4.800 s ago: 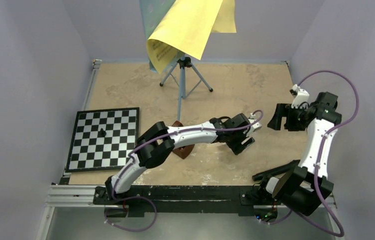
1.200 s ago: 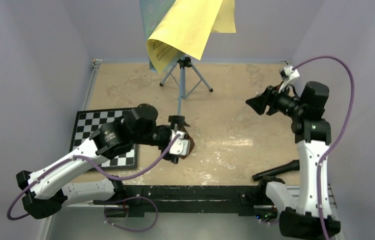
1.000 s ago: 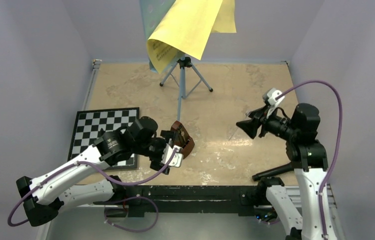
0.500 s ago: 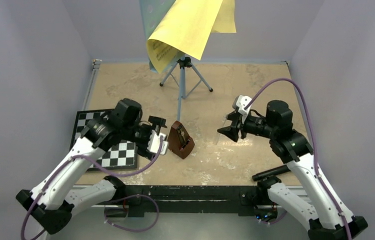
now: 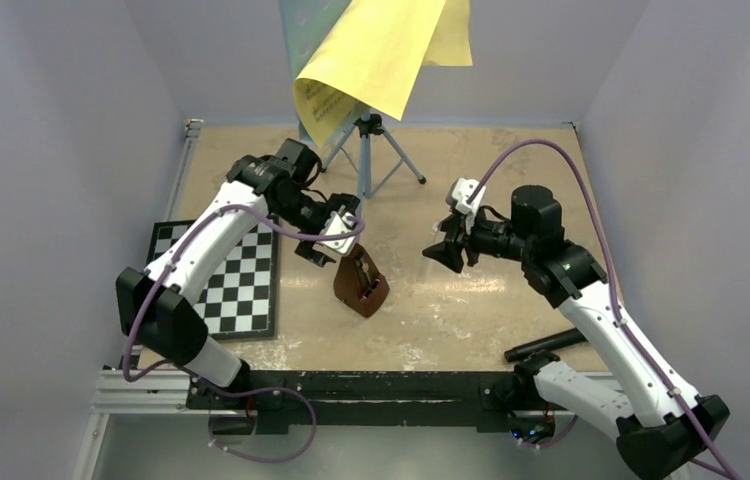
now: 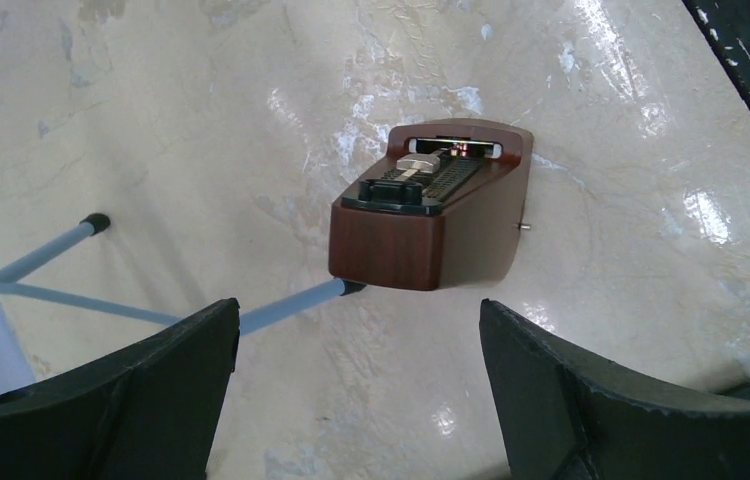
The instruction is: Pack up the instrument practice props
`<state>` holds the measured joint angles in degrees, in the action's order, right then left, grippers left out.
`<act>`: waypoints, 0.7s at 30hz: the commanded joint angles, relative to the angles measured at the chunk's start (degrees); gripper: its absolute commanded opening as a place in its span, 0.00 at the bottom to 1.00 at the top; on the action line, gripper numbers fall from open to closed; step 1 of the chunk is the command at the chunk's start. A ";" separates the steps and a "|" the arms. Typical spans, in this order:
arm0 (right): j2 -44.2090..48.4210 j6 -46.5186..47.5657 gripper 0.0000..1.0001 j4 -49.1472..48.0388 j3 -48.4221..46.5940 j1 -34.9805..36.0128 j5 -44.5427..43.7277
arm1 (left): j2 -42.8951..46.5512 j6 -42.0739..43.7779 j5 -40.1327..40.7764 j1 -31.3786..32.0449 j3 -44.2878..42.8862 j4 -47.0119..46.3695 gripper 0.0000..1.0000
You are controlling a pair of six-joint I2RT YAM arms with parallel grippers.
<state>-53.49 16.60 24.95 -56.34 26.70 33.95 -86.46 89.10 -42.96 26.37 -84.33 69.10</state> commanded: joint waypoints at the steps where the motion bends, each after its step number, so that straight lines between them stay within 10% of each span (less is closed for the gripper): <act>1: 0.38 1.22 0.00 -1.20 -1.76 0.93 -1.24 | -3.80 7.59 -7.22 -0.11 -4.04 5.30 0.93; 21: -0.73 3.43 0.00 0.36 -2.81 1.08 -1.90 | -7.55 9.35 -5.60 4.61 -0.06 4.86 0.66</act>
<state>-54.85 18.13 25.74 -56.36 27.38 32.42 -93.10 97.97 -47.07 30.83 -84.93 74.30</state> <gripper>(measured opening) 0.559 0.685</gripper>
